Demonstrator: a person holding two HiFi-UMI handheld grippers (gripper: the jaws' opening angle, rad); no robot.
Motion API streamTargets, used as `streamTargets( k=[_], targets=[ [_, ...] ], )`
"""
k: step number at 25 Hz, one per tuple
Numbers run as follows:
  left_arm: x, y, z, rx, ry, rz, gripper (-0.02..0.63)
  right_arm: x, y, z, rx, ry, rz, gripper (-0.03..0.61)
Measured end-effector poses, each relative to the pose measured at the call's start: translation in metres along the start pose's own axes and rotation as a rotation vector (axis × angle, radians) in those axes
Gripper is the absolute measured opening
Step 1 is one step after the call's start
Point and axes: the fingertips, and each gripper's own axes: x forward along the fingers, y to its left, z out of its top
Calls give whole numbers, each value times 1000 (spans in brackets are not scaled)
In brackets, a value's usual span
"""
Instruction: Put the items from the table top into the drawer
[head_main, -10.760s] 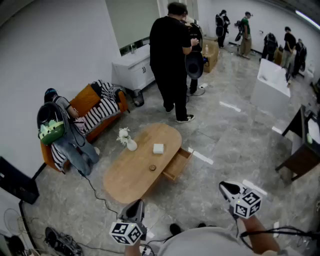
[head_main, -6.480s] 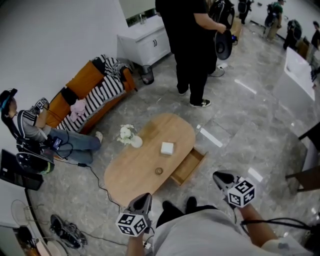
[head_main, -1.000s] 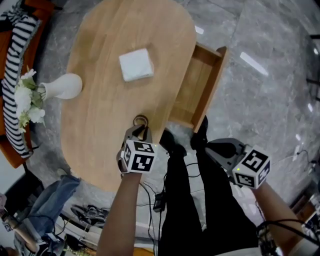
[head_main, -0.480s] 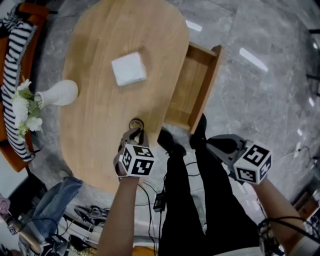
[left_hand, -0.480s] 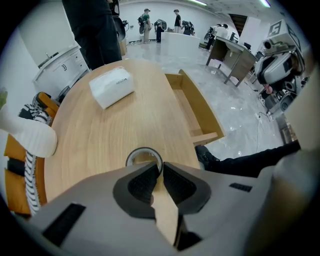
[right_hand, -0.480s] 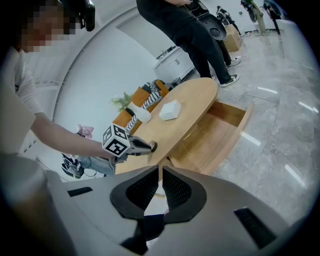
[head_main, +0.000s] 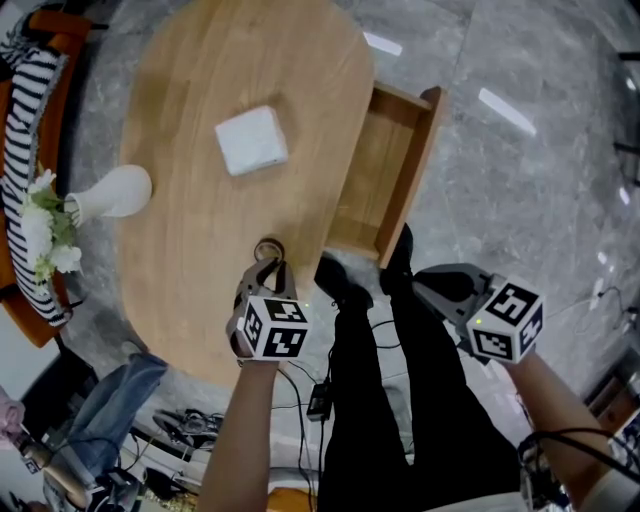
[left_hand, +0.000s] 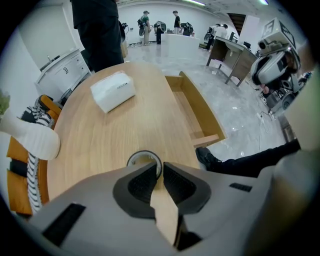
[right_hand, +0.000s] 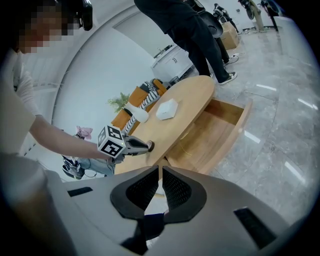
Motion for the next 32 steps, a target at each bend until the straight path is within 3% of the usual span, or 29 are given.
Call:
streamTargets(
  k=[10, 27, 32],
  targets=[
    [3, 3, 1, 36, 16, -15, 37, 5, -6, 1, 17, 7, -9, 46],
    [7, -2, -1, -31, 45, -103, 54, 8, -20, 1, 37, 23, -28, 46],
    [11, -1, -3, -25, 70, -85, 46, 6, -23, 1, 40, 23, -26, 46]
  ],
)
